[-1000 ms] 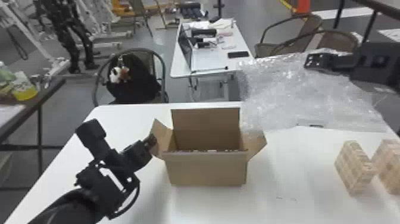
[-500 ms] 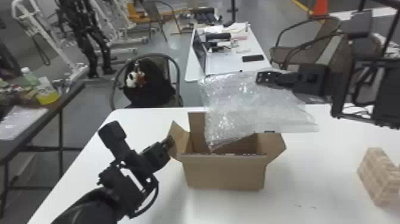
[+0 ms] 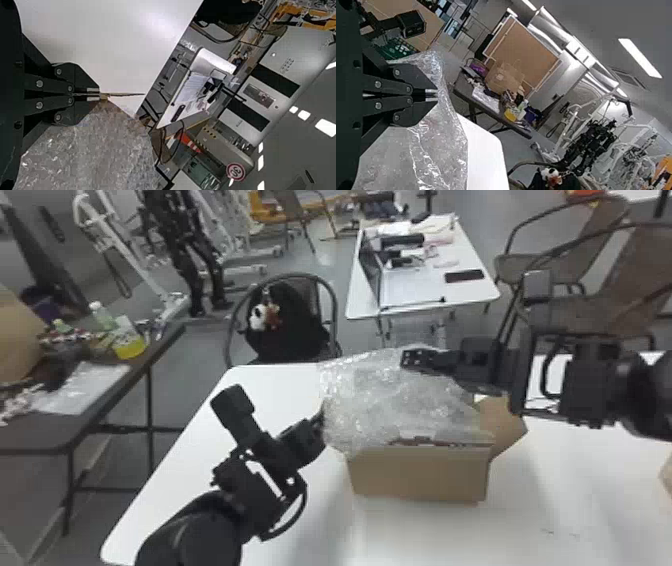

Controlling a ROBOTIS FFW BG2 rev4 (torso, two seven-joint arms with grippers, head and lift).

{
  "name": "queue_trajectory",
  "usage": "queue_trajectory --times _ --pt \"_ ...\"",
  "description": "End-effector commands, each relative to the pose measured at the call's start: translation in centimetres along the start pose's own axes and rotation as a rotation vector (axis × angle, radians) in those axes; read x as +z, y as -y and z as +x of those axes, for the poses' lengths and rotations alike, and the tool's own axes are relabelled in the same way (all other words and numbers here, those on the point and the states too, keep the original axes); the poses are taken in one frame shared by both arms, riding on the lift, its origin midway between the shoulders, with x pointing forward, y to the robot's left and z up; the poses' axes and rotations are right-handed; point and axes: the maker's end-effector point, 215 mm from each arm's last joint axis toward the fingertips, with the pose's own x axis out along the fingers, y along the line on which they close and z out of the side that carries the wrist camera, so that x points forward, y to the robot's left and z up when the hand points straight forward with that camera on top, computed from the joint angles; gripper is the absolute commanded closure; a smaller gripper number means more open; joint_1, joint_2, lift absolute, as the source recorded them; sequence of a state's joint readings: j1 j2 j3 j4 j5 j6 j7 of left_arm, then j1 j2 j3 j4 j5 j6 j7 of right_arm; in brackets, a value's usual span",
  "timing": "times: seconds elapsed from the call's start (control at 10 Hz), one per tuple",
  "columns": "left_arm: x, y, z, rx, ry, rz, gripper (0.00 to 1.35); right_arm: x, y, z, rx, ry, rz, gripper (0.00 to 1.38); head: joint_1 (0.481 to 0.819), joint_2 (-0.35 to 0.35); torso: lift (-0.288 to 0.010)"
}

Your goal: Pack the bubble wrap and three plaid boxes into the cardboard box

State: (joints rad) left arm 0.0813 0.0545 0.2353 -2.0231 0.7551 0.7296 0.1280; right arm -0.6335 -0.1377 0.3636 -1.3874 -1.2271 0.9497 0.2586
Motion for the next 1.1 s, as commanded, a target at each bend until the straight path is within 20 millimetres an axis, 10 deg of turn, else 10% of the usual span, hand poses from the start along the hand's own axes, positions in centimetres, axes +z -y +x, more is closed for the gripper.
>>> queue_trajectory --times 0.0,0.1,0.5,0.8,1.0 --pt "-0.1 -0.1 0.0 0.000 -0.001 -0.005 1.22 -0.4 2.1 0.1 -0.044 0.010 -0.009 1.21 0.598 0.337 -0.148" --pt "0.0 -0.3 -0.2 0.001 0.002 -0.007 1.22 0.3 3.0 -0.6 -0.070 0.033 -0.025 1.18 0.604 0.335 -0.148" --pt "0.0 -0.1 -0.2 -0.005 0.002 -0.005 1.22 2.9 4.1 -3.7 -0.101 0.136 -0.048 0.07 0.610 0.307 -0.148" --pt "-0.1 -0.5 -0.4 0.003 0.012 -0.016 1.22 6.9 2.7 -11.2 -0.226 0.240 -0.270 0.13 0.591 0.267 -0.148" --pt "-0.3 -0.9 -0.6 0.008 0.014 -0.029 1.22 6.9 5.1 -18.8 -0.429 0.328 -0.423 0.13 0.588 0.207 -0.148"
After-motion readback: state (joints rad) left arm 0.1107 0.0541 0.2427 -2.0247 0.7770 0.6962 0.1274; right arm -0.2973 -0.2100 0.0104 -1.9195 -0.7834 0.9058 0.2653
